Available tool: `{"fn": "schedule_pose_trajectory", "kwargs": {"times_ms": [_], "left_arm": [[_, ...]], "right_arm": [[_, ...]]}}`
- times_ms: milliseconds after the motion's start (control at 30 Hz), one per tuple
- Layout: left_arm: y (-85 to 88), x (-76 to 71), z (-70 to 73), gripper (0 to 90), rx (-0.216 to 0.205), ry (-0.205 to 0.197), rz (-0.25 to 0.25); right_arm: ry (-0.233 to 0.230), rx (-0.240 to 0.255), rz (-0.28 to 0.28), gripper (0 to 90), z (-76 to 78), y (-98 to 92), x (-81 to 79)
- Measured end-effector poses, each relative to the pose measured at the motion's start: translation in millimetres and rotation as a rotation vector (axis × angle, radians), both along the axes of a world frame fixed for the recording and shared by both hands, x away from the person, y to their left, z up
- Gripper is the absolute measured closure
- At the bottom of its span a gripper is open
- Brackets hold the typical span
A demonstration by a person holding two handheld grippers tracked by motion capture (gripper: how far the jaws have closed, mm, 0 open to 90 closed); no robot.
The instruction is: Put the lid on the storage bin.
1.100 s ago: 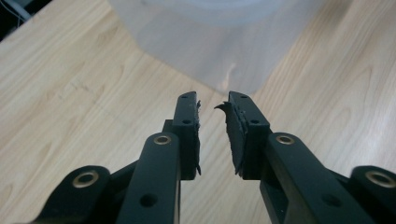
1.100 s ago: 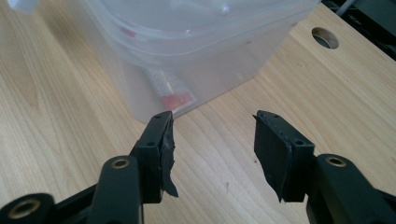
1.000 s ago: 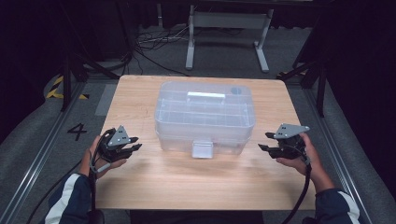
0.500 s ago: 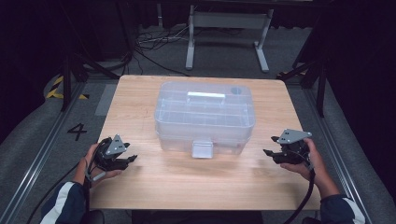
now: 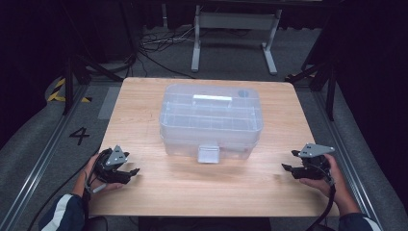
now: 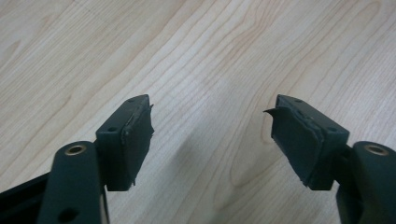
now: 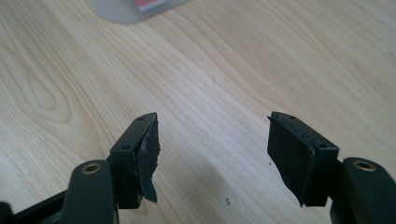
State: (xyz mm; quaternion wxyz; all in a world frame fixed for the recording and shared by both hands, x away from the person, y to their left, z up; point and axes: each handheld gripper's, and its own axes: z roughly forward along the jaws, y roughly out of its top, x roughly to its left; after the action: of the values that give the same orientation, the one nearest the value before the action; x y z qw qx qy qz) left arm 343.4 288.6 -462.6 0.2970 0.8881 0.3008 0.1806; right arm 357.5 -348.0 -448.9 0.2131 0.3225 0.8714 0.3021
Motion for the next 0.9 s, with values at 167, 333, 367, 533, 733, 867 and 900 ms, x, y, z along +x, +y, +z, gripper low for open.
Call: {"fn": "schedule_pose_trajectory", "kwargs": {"times_ms": [167, 333, 367, 533, 733, 867, 900], "left_arm": [[5.2, -2.1, -7.9, 24.3, -0.041, 0.027, 0.017], [11.7, -5.0, -16.0, 20.4, -0.098, 0.042, 0.052], [12.7, -5.4, -17.3, 19.4, -0.113, 0.041, 0.062], [19.6, -5.9, -20.2, 18.6, -0.154, 0.068, 0.078], [19.1, -7.5, -20.4, 18.5, -0.157, 0.068, 0.095], [19.2, -8.0, -20.3, 18.2, -0.154, 0.067, 0.102], [19.2, -8.1, -20.3, 18.2, -0.154, 0.067, 0.102]], "right_arm": [[0.022, 0.024, -0.027, 31.3, -15.0, -10.8, -6.2], [0.046, 0.076, -0.063, 28.1, -28.1, -20.5, -13.5], [0.050, 0.106, -0.069, 27.8, -30.1, -23.3, -15.1], [0.053, 0.196, -0.106, 24.4, -37.8, -32.0, -19.0], [0.052, 0.204, -0.117, 22.5, -38.9, -32.0, -18.6], [0.053, 0.206, -0.118, 22.3, -38.9, -31.9, -18.2], [0.056, 0.206, -0.116, 22.2, -38.9, -32.0, -17.9]]}}
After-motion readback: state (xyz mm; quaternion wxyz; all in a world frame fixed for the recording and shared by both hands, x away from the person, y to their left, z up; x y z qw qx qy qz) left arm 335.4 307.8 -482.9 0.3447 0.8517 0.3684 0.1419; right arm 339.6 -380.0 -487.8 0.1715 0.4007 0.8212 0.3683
